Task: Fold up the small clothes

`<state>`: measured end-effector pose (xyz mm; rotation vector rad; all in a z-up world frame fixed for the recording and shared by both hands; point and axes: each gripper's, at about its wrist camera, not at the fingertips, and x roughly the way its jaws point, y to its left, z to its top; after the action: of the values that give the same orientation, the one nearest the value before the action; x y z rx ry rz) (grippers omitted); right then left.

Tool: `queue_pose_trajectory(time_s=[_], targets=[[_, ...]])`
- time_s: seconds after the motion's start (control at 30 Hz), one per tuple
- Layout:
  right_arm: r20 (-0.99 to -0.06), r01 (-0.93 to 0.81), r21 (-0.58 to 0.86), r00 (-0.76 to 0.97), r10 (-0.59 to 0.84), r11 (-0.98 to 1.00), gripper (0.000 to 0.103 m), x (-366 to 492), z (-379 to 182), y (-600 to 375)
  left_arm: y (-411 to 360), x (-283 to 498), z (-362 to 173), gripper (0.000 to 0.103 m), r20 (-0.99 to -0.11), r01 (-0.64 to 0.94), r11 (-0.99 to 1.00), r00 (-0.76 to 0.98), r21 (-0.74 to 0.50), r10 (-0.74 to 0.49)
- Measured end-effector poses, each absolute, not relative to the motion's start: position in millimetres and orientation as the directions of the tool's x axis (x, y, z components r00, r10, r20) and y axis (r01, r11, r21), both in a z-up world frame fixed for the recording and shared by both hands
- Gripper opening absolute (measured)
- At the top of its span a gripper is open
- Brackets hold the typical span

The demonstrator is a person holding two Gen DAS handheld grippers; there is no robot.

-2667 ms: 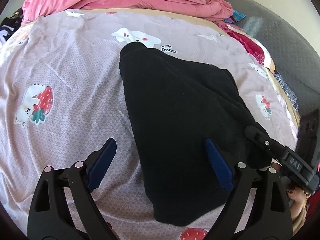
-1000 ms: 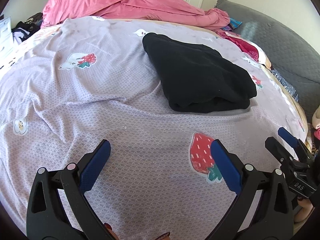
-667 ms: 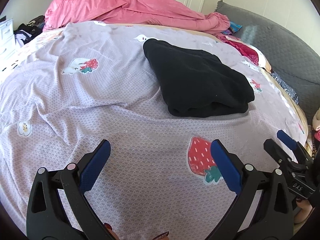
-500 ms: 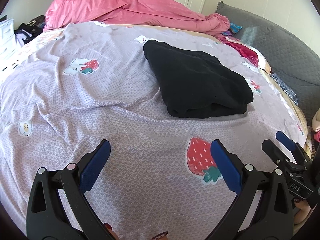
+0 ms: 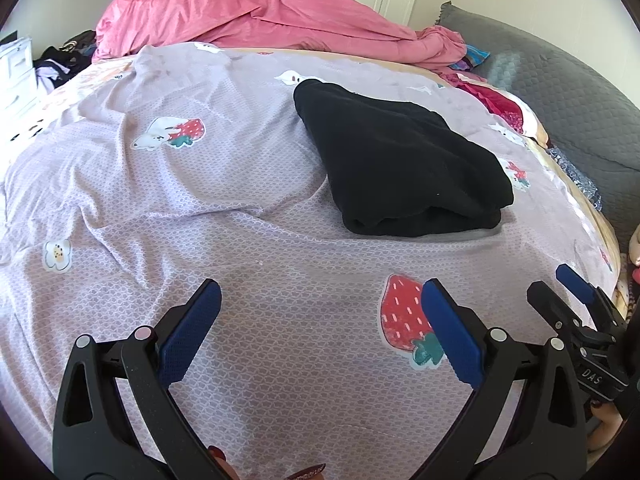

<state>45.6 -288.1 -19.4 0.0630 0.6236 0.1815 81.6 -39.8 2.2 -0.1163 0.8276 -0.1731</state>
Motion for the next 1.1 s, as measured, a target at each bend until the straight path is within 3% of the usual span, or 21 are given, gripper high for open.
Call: queue_pose_trajectory(time_s=[1.1], targets=[[-0.583, -0.146, 0.105, 0.792, 0.180, 0.984, 0.099, 46.3, -22.0, -285.7, -41.4, 80.6, 2.2, 0.094, -0.733, 0.094, 0.986, 0.660, -0.139, -0.166]])
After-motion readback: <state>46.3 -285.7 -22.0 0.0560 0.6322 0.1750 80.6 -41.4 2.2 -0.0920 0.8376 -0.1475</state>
